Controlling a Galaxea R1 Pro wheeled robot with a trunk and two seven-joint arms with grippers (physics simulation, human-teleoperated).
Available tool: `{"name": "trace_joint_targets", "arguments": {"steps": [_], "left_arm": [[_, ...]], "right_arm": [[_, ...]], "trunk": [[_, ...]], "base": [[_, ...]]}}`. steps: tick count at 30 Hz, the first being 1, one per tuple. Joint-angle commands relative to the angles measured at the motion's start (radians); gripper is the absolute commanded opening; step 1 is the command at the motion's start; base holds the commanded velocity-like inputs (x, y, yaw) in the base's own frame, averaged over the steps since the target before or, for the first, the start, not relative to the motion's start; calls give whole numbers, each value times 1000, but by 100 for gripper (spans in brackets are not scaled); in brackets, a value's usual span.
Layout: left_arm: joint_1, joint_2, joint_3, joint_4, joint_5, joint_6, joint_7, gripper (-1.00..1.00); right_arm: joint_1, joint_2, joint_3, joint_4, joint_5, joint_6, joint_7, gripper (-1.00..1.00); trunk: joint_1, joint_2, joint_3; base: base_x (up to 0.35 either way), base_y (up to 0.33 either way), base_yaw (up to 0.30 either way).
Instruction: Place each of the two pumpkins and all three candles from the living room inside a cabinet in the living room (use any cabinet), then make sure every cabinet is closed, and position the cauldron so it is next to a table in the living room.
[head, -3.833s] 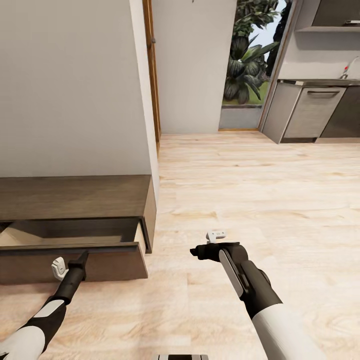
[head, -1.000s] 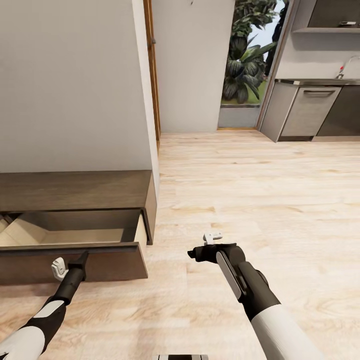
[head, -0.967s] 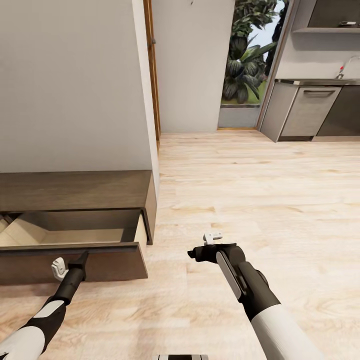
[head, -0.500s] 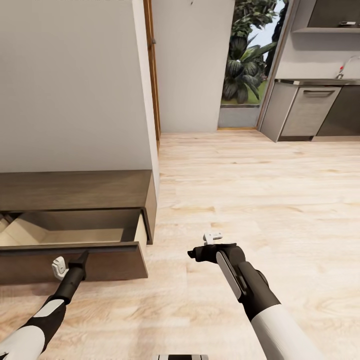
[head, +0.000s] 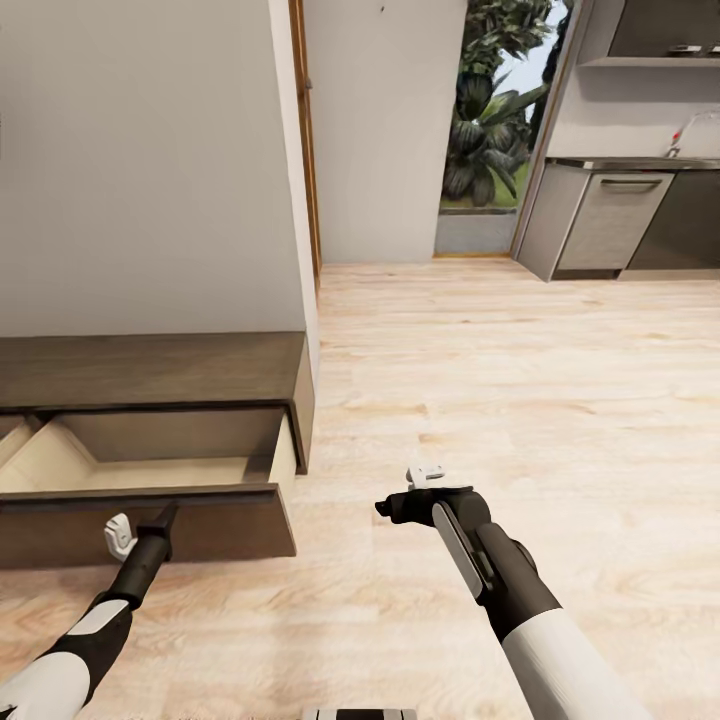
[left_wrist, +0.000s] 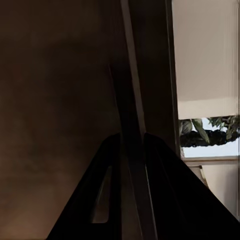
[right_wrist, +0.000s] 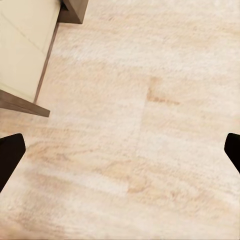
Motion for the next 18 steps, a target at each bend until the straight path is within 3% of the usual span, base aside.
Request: {"name": "trace_joint_targets", "arguments": {"steps": [1, 18], "left_arm": [[0, 1, 16, 8, 12, 6, 54, -100], [0, 1, 16, 8, 12, 6, 54, -100]], "right_arm": [[0, 0, 0, -1, 0, 4, 2, 100], [-1, 0, 0, -1, 0, 4, 2, 100]], "trunk": [[0, 0, -1], [0, 0, -1]], "base": [[-47, 0, 0], [-4, 0, 0]]}}
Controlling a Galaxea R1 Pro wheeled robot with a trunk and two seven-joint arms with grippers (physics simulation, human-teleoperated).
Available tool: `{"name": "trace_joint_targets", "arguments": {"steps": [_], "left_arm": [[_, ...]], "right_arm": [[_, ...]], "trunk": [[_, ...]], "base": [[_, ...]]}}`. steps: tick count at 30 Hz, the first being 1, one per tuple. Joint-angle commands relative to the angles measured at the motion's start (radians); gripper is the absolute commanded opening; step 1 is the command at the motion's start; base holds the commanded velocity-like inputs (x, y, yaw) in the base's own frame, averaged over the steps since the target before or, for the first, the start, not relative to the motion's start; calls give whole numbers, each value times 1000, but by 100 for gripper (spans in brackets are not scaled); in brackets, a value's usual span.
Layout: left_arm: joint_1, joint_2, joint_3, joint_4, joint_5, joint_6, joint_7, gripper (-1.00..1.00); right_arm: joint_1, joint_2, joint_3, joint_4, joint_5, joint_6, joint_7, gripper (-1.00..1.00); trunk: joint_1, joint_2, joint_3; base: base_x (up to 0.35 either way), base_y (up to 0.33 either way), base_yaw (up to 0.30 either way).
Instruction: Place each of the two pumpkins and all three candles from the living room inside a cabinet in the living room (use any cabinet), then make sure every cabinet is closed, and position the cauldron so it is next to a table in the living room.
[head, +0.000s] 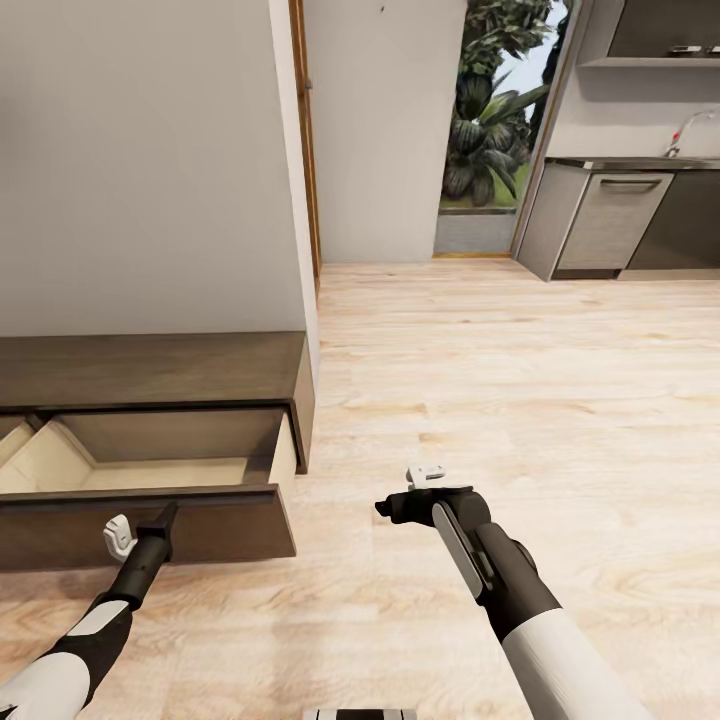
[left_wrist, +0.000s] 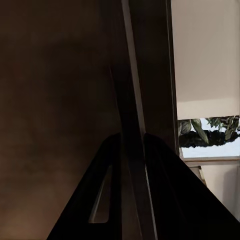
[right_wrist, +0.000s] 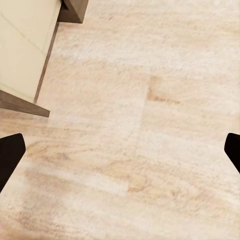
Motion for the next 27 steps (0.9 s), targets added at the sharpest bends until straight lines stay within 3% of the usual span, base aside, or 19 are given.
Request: {"name": "trace_joint_targets", "arguments": {"steps": [1, 5, 6, 20, 27], "left_arm": [[0, 1, 14, 2, 11, 6, 62, -100], [0, 1, 14, 2, 11, 6, 62, -100], [0, 0, 14, 2, 11, 6, 62, 100], [0, 0, 14, 2, 11, 6, 63, 100], [0, 1, 14, 2, 11, 6, 75, 100]], "right_arm": [[0, 0, 0, -1, 0, 4, 2, 100], [0, 0, 0, -1, 0, 4, 2, 100], [0, 0, 0, 0, 0, 4, 2, 100], [0, 0, 0, -1, 0, 4, 2, 100], [0, 0, -1, -1, 0, 4, 2, 100]], "trunk": [[0, 0, -1], [0, 0, -1], [0, 0, -1], [0, 0, -1], [0, 0, -1]], "base": [[0, 0, 0], [0, 0, 0], [0, 0, 0], [-3, 0, 0], [-215, 0, 0]]}}
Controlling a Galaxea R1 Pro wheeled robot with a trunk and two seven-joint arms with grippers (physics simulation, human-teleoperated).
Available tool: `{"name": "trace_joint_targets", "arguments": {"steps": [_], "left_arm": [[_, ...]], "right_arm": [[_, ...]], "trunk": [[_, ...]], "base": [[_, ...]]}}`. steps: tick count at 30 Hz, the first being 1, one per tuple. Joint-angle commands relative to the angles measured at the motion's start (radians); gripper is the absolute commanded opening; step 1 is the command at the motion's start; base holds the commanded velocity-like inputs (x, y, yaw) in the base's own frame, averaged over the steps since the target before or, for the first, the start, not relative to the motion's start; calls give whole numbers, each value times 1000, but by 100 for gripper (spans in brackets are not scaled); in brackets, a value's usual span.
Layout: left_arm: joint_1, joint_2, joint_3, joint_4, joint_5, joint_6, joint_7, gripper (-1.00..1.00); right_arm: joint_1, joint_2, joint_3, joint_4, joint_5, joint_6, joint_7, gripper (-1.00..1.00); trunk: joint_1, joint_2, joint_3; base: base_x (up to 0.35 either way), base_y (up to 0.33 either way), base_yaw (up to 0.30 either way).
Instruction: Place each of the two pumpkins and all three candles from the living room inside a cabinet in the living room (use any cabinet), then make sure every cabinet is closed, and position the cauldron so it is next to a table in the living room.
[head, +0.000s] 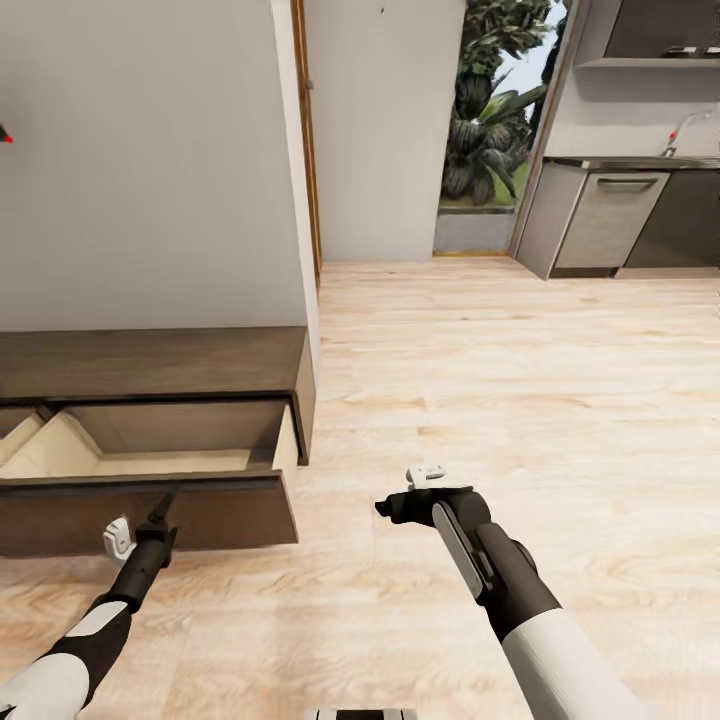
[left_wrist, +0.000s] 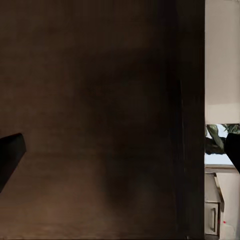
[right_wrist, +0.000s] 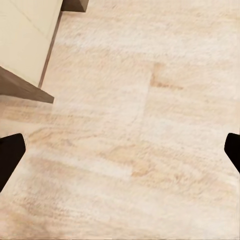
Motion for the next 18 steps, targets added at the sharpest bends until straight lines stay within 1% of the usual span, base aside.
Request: {"name": "trace_joint_targets", "arguments": {"steps": [1, 6, 9, 13, 15, 16, 18], "left_arm": [[-1, 0, -1, 1, 10, 10, -1, 100], [-1, 0, -2, 2, 10, 10, 10, 100], [-1, 0, -2, 2, 10, 10, 11, 100], [-1, -2, -7, 3, 9, 4, 25, 100], [-1, -3, -8, 3, 9, -8, 55, 100], [-1, -4, -9, 3, 9, -24, 79, 100], [-1, -4, -9, 3, 8, -39, 97, 100]], "right_arm": [[0, 0, 0, -1, 0, 4, 2, 100], [0, 0, 0, -1, 0, 4, 3, 100], [0, 0, 0, -1, 0, 4, 3, 100], [0, 0, 0, -1, 0, 4, 3, 100], [0, 0, 0, -1, 0, 4, 3, 100], [0, 0, -1, -1, 0, 5, 4, 100], [0, 0, -1, -1, 0, 5, 4, 100]], "trunk": [[-1, 0, -1], [-1, 0, -1], [-1, 0, -1], [-1, 0, -1], [-1, 0, -1], [-1, 0, -1], [-1, 0, -1]], "base": [[-292, 0, 0], [-288, 0, 0], [-210, 0, 0], [-41, 0, 0], [-7, 0, 0], [-4, 0, 0], [-3, 0, 0]]}}
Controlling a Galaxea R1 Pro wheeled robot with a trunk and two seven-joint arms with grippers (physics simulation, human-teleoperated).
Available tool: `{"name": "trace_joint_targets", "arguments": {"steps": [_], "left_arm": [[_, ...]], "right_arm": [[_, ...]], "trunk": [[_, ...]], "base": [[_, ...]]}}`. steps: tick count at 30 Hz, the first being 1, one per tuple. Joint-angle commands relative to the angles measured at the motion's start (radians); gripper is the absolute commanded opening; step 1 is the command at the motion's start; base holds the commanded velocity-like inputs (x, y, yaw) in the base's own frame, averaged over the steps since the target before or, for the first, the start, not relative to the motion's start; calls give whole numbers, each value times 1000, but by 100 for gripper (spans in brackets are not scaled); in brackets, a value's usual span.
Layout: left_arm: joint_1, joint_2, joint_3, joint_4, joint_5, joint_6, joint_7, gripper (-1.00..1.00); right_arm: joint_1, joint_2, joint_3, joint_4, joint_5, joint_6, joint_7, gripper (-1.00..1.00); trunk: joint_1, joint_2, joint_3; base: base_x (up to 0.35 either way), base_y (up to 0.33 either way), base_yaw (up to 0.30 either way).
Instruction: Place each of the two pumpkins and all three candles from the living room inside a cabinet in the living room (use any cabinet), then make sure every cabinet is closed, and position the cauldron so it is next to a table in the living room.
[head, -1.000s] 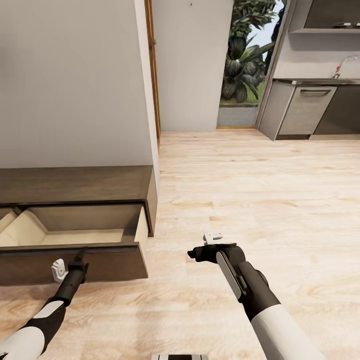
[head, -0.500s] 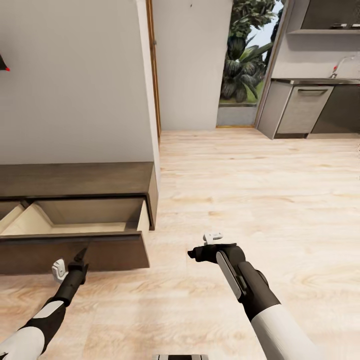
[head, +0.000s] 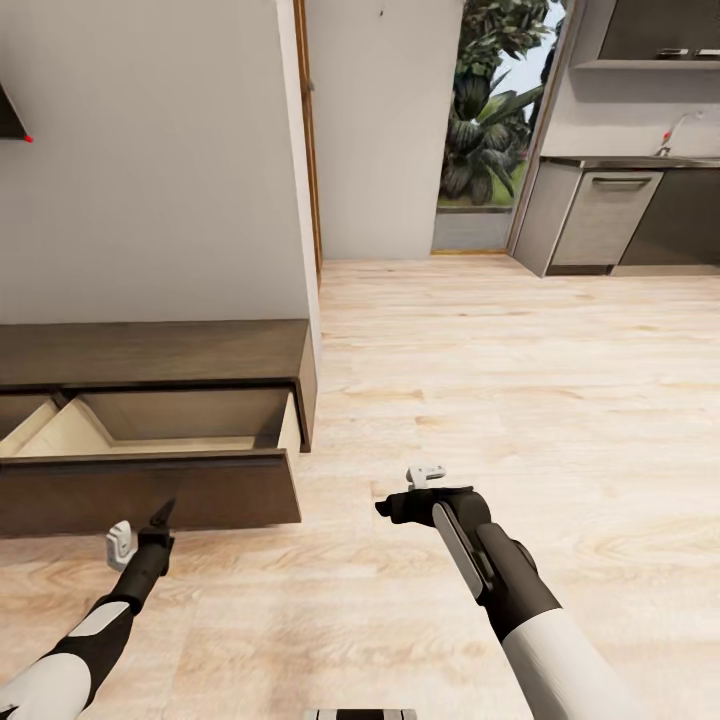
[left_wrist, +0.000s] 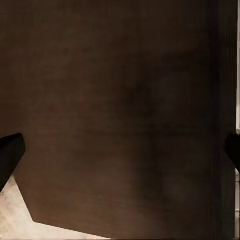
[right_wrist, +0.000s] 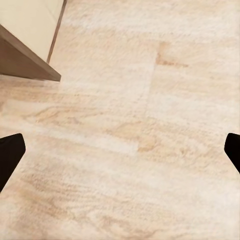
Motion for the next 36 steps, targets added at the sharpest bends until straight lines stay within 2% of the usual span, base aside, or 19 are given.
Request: {"name": "trace_joint_targets", "arguments": {"steps": [1, 3, 7, 10, 11, 12, 25, 36], "left_arm": [[-1, 0, 0, 1, 10, 3, 2, 100], [1, 2, -1, -2, 9, -13, 25, 100], [1, 3, -1, -3, -1, -14, 29, 100], [0, 3, -1, -2, -24, -14, 29, 100], [0, 5, 0, -3, -65, -14, 29, 100], [0, 5, 0, -3, -70, -14, 29, 100], [-1, 26, 0, -3, -114, -9, 29, 100], [0, 32, -1, -1, -124, -8, 30, 100]], "right_arm": [[0, 0, 0, -1, 0, 4, 2, 100], [0, 0, 0, -1, 0, 4, 2, 100], [0, 0, 0, -1, 0, 4, 2, 100], [0, -1, 0, -1, 0, 4, 2, 100], [0, 0, 0, -1, 1, 4, 2, 100], [0, -1, 0, -1, 1, 4, 2, 100], [-1, -1, -2, -1, 2, 4, 1, 100], [0, -1, -4, -1, 2, 4, 0, 100]], "trunk": [[0, 0, -1], [0, 0, -1], [0, 0, -1], [0, 0, -1], [0, 0, -1], [0, 0, -1], [0, 0, 6], [0, 0, 15]], "base": [[-2, 0, 0], [-1, 0, 0], [0, 0, 0], [0, 0, 0], [0, 0, 0], [0, 0, 0], [0, 0, 52], [0, 0, 123]]}}
